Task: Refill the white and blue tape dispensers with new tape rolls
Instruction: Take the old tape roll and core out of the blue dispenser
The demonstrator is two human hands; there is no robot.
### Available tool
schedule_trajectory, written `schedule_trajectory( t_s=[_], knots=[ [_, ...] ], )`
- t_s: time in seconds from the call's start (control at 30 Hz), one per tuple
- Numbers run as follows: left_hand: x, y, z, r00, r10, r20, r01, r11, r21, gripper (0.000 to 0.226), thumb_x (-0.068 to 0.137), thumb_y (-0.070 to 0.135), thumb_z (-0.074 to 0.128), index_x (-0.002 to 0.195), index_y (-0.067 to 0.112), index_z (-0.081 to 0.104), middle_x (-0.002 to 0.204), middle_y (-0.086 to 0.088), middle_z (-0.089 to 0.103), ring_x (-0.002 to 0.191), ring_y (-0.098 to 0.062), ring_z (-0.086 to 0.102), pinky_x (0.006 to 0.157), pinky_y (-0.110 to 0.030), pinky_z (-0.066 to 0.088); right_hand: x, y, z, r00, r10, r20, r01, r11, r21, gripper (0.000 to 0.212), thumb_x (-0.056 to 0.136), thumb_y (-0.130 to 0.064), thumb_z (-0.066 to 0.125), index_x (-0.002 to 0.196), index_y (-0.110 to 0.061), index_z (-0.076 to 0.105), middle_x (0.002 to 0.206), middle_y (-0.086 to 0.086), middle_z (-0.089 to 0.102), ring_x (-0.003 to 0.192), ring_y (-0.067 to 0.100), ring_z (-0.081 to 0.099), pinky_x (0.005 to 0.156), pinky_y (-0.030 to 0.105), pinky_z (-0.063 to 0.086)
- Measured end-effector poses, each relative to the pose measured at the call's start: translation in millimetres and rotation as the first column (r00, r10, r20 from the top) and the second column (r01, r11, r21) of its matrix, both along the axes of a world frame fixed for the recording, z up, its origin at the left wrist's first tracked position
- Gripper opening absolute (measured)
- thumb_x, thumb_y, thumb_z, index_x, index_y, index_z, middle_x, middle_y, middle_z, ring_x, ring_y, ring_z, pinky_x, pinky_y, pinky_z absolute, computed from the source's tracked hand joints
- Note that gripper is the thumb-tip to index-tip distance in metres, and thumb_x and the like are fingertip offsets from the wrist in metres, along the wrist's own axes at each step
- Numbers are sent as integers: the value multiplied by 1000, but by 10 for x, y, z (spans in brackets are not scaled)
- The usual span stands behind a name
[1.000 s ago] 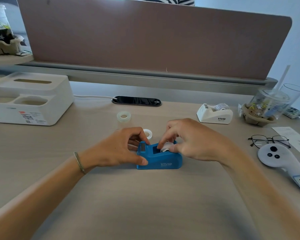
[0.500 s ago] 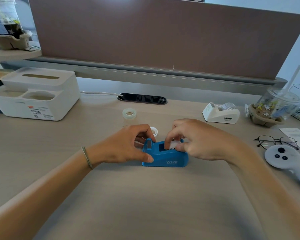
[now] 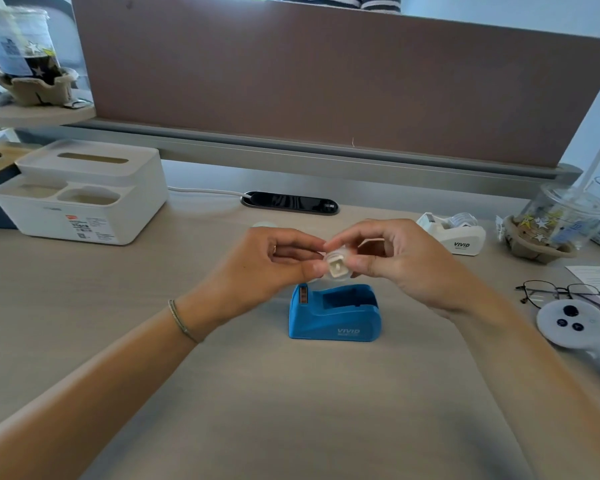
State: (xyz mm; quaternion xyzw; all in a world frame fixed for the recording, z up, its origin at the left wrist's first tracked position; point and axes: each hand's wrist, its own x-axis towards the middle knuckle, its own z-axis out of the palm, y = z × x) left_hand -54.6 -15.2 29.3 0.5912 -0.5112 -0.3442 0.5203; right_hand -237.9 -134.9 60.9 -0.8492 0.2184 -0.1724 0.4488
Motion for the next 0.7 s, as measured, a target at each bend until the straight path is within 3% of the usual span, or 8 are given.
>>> schedule_trajectory(
  t_s=[0.1,0.17,0.37,0.5,0.7],
  knots=[
    [-13,7,36,993,63,-97,-62,998,17,18,82,7,77,99,16,77,92,-4,81,84,-19,78,72,-23,61,62,54,-34,997,-45,64,42,998,48,25,94,-8,68,107,-26,79,100,8,73,95,23,71,84,33,63],
    [3,5,30,984,114,-139,-111,993,28,14,83,6,77,95,14,78,89,-8,81,85,-26,78,77,-30,63,89,96,-53,995,-67,75,64,997,38,24,92,-10,72,107,-28,79,94,4,70,92,24,70,85,36,63],
    [8,13,39,967,86,-238,-67,994,88,24,87,8,73,111,7,76,104,-14,78,97,-29,76,80,-29,63,157,200,-105,982,-145,117,154,986,-68,31,83,-16,82,111,-28,76,99,-3,69,88,16,71,84,34,63],
    [26,17,46,928,93,-362,-52,991,122,25,87,11,72,110,6,75,109,-18,76,102,-29,75,81,-30,62,195,278,-131,965,-161,207,226,911,-345,33,86,-22,81,117,-28,73,105,-9,64,96,9,66,80,19,59],
    [31,17,49,808,88,-583,-11,991,134,30,83,11,70,113,8,67,107,-18,74,96,-25,71,90,-35,58,197,288,-223,957,-82,277,230,798,-557,25,89,-26,79,112,-17,76,103,-2,67,88,8,62,75,27,55]
  ],
)
